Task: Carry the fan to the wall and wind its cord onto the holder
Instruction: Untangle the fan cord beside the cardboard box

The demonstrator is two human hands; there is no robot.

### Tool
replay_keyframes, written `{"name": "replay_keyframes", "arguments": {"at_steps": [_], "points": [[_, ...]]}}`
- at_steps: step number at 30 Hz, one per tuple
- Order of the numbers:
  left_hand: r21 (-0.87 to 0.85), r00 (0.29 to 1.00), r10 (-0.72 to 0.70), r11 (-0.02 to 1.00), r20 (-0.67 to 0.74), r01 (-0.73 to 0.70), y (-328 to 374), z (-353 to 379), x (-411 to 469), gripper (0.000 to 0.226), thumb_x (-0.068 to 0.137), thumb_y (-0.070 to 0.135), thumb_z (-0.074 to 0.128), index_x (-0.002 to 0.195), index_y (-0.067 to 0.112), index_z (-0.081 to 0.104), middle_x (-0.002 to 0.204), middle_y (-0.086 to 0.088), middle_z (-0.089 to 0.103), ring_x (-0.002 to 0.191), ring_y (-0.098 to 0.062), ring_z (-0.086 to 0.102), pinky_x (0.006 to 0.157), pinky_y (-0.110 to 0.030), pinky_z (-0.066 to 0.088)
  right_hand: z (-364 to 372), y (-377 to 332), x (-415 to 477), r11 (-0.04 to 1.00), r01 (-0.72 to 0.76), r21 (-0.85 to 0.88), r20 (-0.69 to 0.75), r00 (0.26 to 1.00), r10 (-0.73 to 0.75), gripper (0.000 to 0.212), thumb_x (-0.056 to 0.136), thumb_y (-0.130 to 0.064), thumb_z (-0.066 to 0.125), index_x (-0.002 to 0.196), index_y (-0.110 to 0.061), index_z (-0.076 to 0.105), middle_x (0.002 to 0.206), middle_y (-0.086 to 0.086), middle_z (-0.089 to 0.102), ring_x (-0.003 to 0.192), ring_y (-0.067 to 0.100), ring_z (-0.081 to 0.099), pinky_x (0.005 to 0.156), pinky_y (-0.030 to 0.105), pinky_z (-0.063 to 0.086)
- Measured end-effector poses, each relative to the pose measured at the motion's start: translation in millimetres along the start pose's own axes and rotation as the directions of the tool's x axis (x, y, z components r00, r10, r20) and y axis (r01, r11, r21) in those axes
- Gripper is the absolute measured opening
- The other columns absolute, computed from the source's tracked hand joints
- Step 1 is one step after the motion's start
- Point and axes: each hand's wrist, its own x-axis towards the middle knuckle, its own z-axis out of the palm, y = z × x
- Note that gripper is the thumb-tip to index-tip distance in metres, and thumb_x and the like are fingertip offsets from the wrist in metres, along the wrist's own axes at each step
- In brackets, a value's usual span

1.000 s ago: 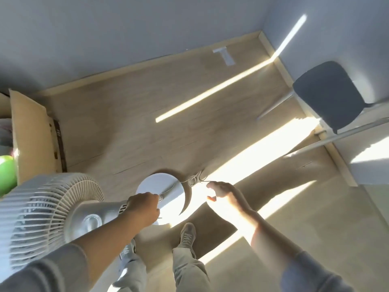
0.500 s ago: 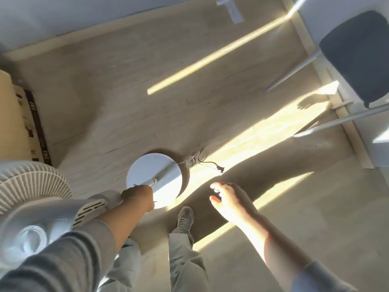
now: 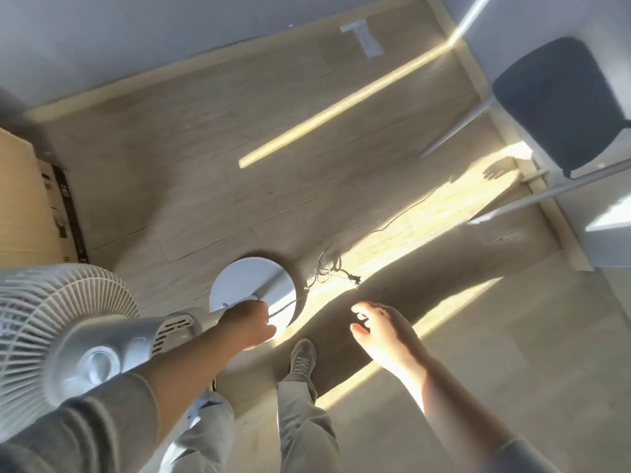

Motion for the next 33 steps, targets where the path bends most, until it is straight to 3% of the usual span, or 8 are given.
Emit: {"name": "replay_keyframes", "arguments": {"at_steps": [7,13,17,22,27,30,33], "points": [[-0.053,0.989,0.131,0.989,-0.070,-0.135,29,-45,-53,0.024,0.081,0.030,0.056,0.090,0.008,0.061,0.086,-0.006,0.060,0.088,-0.025,0.061,0.067,-0.027,0.040,-37,6,-46,0.996,-0.053,0.073,-0.051,0.997,0.057,0.040,0.090,-0.028,0.055,0.129,-0.020,0.056,0.128,-0.004,0.063,0.115,0.012,0.061,0.096,0.022,0.044],[-0.091,0.962,0.242,0.963,-0.124,-0.254,71,-76,-98,0.021,0.085,0.030,0.056,0.085,0.009,0.057,0.082,-0.005,0.060,0.080,-0.023,0.055,0.059,-0.027,0.039,-64,12,-91,0.993,-0.015,0.114,-0.188,0.982,0.036,0.041,0.089,-0.023,0.060,0.128,-0.014,0.058,0.120,0.003,0.068,0.107,0.015,0.064,0.092,0.021,0.045],[-0.160,0.917,0.326,0.917,-0.231,-0.367,90,-90,-132,0.027,0.084,0.029,0.059,0.098,0.006,0.063,0.103,-0.009,0.069,0.097,-0.025,0.063,0.084,-0.035,0.051,-78,12,-113,0.991,0.000,0.133,-0.232,0.972,0.031,0.045,0.088,-0.024,0.063,0.131,-0.014,0.056,0.119,0.003,0.068,0.106,0.013,0.065,0.091,0.021,0.049],[-0.143,0.883,0.351,0.901,-0.311,-0.409,86,-103,-171,0.029,0.085,0.033,0.059,0.100,0.009,0.064,0.107,-0.007,0.069,0.093,-0.019,0.063,0.082,-0.029,0.051,-90,1,-122,0.987,0.054,0.152,-0.268,0.963,-0.012,0.053,0.083,-0.023,0.068,0.133,-0.015,0.054,0.127,0.004,0.063,0.116,0.015,0.060,0.098,0.022,0.045],[-0.202,0.897,0.325,0.897,-0.301,-0.393,50,-114,-200,0.024,0.083,0.039,0.059,0.090,0.017,0.065,0.103,-0.004,0.071,0.099,-0.021,0.064,0.087,-0.041,0.054,-94,-34,-110,0.984,0.136,0.113,-0.154,0.981,-0.118,0.067,0.083,-0.025,0.066,0.143,-0.021,0.039,0.147,0.001,0.042,0.134,0.015,0.043,0.111,0.021,0.032],[-0.259,0.900,0.299,0.885,-0.317,-0.386,38,-114,-212,0.025,0.086,0.033,0.060,0.099,0.013,0.068,0.110,-0.005,0.070,0.100,-0.017,0.063,0.087,-0.033,0.051,-94,-64,-99,0.968,0.234,0.087,-0.091,0.970,-0.227,0.070,0.083,-0.019,0.069,0.145,-0.016,0.036,0.149,0.004,0.038,0.135,0.019,0.041,0.112,0.025,0.033],[-0.360,0.896,0.262,0.846,-0.360,-0.392,34,-115,-220,0.020,0.087,0.029,0.061,0.096,0.013,0.067,0.102,-0.004,0.070,0.096,-0.016,0.064,0.086,-0.031,0.050,-90,-87,-92,0.951,0.306,0.043,-0.072,0.950,-0.303,0.067,0.082,-0.014,0.068,0.143,-0.015,0.039,0.146,0.004,0.042,0.131,0.020,0.044,0.109,0.028,0.038]]}}
